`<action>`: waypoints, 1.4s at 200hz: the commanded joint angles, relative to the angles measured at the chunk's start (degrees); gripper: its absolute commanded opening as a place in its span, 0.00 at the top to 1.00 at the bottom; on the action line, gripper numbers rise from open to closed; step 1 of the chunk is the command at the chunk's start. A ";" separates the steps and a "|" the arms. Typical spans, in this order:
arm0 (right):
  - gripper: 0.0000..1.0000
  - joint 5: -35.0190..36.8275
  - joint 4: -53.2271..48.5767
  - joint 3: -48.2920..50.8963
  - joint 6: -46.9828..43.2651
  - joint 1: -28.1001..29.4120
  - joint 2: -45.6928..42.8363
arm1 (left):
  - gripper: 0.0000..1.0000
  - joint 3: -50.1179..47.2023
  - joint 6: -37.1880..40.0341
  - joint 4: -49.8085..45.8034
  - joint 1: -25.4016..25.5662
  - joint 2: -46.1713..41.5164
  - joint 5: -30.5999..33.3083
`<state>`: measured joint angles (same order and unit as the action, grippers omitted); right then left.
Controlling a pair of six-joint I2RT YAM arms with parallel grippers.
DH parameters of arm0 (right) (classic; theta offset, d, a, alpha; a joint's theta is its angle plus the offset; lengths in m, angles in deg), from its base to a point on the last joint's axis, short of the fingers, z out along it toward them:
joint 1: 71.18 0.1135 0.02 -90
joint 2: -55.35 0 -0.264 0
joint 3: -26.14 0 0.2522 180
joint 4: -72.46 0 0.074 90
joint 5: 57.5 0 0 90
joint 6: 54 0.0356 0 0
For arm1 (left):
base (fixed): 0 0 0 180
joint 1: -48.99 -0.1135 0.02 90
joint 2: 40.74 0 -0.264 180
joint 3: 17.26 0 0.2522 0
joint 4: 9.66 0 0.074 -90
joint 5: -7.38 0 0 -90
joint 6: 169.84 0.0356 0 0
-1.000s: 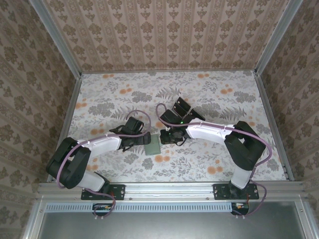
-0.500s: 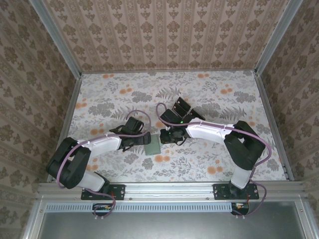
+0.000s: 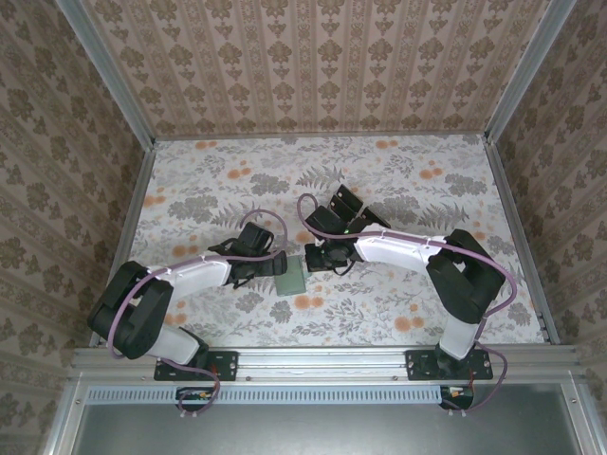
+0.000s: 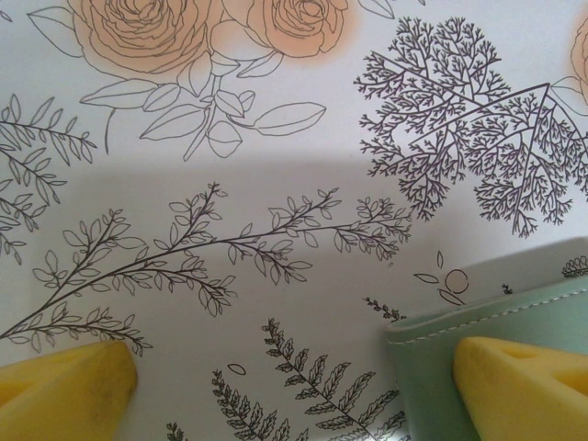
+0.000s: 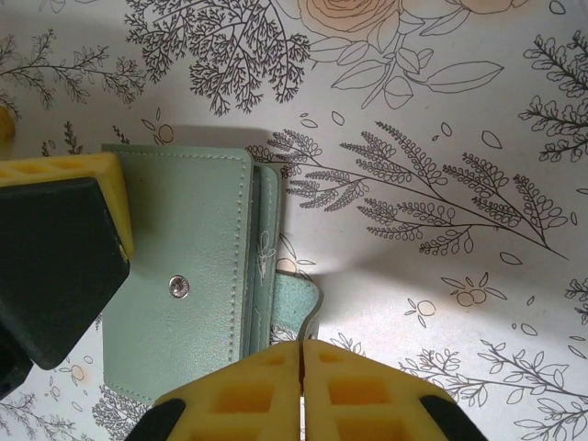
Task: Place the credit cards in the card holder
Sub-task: Close the button on the card holder.
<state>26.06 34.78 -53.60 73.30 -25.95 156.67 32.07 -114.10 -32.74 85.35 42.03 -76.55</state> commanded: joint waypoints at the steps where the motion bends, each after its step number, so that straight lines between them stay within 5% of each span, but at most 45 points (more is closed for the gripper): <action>1: 0.95 -0.99 0.52 -0.16 -0.03 -0.38 -0.36 | 0.00 -2.17 -0.68 -1.06 0.12 2.48 -1.10; 280: 1.00 -12.65 10.76 -3.88 6.11 1.11 7.12 | 0.00 -3.28 -1.16 0.79 0.56 3.35 -2.17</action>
<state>15.02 44.63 -55.50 78.39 -25.38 162.48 31.39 -114.10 -31.54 85.72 42.05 -75.81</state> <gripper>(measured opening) 0.058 0.997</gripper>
